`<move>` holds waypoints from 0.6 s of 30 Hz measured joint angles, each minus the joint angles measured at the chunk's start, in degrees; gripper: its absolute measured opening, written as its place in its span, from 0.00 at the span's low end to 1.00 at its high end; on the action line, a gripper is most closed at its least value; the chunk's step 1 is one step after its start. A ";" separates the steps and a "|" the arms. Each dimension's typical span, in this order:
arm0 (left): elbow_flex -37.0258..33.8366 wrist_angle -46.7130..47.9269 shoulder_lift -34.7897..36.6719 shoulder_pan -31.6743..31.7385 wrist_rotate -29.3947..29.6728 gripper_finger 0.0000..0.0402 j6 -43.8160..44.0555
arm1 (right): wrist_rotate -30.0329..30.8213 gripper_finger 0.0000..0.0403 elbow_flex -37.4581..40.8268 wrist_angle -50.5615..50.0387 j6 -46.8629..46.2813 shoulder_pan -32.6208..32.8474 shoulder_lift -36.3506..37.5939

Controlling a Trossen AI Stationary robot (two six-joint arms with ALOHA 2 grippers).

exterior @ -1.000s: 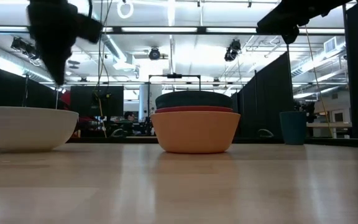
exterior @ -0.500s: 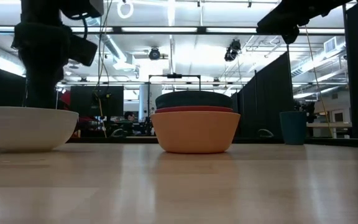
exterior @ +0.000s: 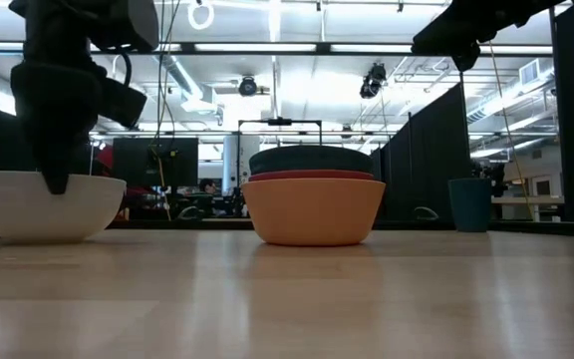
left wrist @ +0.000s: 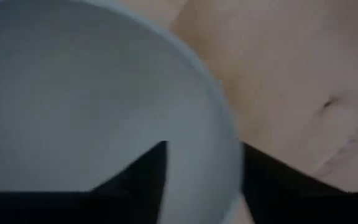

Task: Nest bowls inside each other
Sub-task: Stack the white bowl on top of the blue bowl

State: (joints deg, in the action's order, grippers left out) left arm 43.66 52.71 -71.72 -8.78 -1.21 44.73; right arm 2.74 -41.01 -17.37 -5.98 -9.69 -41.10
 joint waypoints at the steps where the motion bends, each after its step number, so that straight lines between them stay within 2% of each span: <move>1: 0.00 -0.05 0.00 0.00 -0.69 0.20 -0.50 | 0.00 0.22 0.00 0.00 0.00 0.00 0.00; 2: 0.00 -0.25 0.00 0.00 -1.42 0.11 -0.78 | 0.00 0.22 0.00 0.00 0.00 -0.01 0.00; 4: 0.02 -0.78 0.00 0.00 -2.23 0.04 -0.86 | 0.00 0.22 0.00 0.00 0.00 0.00 0.00; 11: 2.17 0.76 0.00 0.00 -0.49 0.00 -2.47 | -0.02 0.22 0.00 -0.02 -0.39 0.00 0.00; 18: 15.60 0.99 -2.01 0.00 6.39 0.00 -14.68 | -0.01 0.22 0.00 0.02 -0.42 -0.01 0.00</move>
State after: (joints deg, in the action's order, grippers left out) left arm 59.26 53.70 -73.73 -8.77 5.18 30.05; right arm 2.73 -41.01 -17.34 -6.40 -9.71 -41.10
